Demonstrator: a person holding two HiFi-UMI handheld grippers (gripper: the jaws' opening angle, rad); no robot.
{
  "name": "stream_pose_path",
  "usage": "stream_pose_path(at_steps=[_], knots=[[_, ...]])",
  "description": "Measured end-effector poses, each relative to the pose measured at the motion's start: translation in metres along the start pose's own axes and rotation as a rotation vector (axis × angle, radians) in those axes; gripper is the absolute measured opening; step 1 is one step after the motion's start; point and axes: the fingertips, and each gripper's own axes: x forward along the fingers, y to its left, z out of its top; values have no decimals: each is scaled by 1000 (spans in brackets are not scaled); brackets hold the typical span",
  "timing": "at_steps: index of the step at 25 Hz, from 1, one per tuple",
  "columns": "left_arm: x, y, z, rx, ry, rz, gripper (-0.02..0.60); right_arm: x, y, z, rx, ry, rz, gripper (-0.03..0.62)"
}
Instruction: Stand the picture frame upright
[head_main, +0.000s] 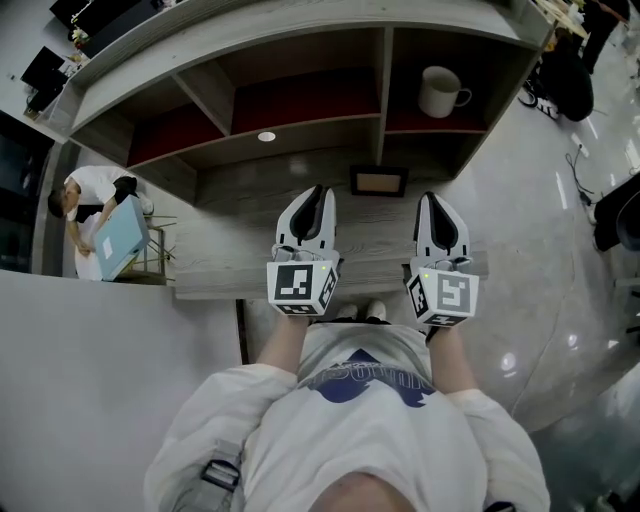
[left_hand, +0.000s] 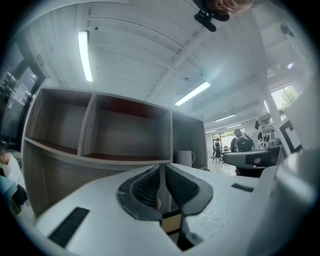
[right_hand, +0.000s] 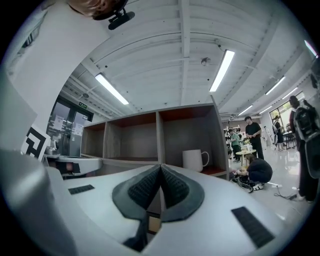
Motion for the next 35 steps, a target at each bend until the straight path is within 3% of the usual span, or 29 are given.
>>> stream_pose_path(at_steps=[5, 9, 16, 18, 26, 35], knots=[[-2, -11, 27, 9, -62, -50, 15, -6, 6, 27, -43, -43, 1, -2], [-3, -18, 53, 62, -121, -78, 8, -9, 13, 46, -106, -76, 12, -2], [-10, -21, 91, 51, -201, -93, 7, -14, 13, 66, -139, -122, 23, -2], [-12, -19, 93, 21, -207, -95, 6, -14, 14, 67, -141, -128, 22, -2], [-17, -21, 87, 59, -190, -98, 6, -17, 14, 65, -139, -116, 22, -2], [-23, -11, 72, 45, -158, -70, 6, -21, 16, 57, -150, -83, 24, -2]])
